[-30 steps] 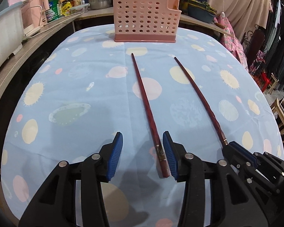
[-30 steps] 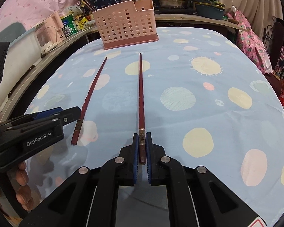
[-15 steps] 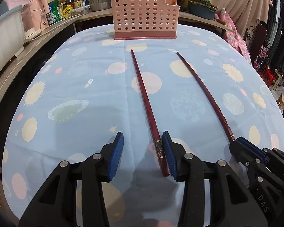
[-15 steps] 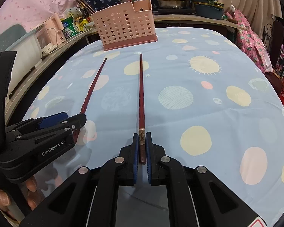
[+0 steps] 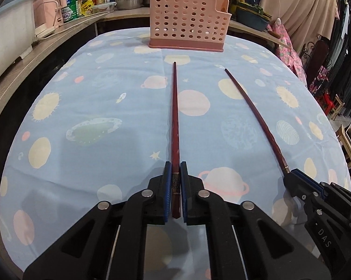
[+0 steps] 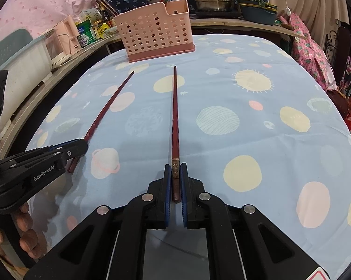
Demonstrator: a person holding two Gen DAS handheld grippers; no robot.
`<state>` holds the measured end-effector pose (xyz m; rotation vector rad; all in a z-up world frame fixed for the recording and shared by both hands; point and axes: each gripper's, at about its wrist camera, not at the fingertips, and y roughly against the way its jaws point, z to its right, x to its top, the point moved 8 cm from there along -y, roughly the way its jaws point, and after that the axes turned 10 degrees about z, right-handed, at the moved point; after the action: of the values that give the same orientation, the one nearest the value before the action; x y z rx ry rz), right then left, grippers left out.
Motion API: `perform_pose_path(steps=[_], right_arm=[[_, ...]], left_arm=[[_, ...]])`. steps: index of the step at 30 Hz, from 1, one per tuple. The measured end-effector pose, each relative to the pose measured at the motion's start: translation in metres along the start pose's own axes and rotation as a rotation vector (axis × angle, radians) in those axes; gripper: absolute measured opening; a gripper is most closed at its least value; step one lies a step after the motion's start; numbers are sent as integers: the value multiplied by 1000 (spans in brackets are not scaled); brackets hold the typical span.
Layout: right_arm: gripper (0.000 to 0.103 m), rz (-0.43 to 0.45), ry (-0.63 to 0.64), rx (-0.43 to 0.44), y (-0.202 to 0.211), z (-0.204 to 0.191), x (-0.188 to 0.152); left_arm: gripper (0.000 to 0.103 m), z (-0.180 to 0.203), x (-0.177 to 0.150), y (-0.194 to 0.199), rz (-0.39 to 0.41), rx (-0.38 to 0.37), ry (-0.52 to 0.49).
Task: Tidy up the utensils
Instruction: 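Lower the left tool onto the last dark red chopstick and close it, then lift both dark red chopsticks and carry them over the pink basket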
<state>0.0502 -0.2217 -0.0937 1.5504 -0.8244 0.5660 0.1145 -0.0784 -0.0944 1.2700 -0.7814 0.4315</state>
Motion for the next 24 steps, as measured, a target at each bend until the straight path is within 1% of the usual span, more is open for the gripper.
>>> perform_pose_path(steps=[5,13,19,24], right_arm=[[7,2,-4,6,1,-1,1],[7,30,5,18,9,-9,15],[7,83,-2,21,22,-7,42],[7,134,-18,23,33,-3,72]], left_arm=[[7,-2,4,7,11,0,4],[7,-9,31,28,69,-7,26],[7,-16,58,46,127,-1,38],[7,-23,85,58,176,4,49]])
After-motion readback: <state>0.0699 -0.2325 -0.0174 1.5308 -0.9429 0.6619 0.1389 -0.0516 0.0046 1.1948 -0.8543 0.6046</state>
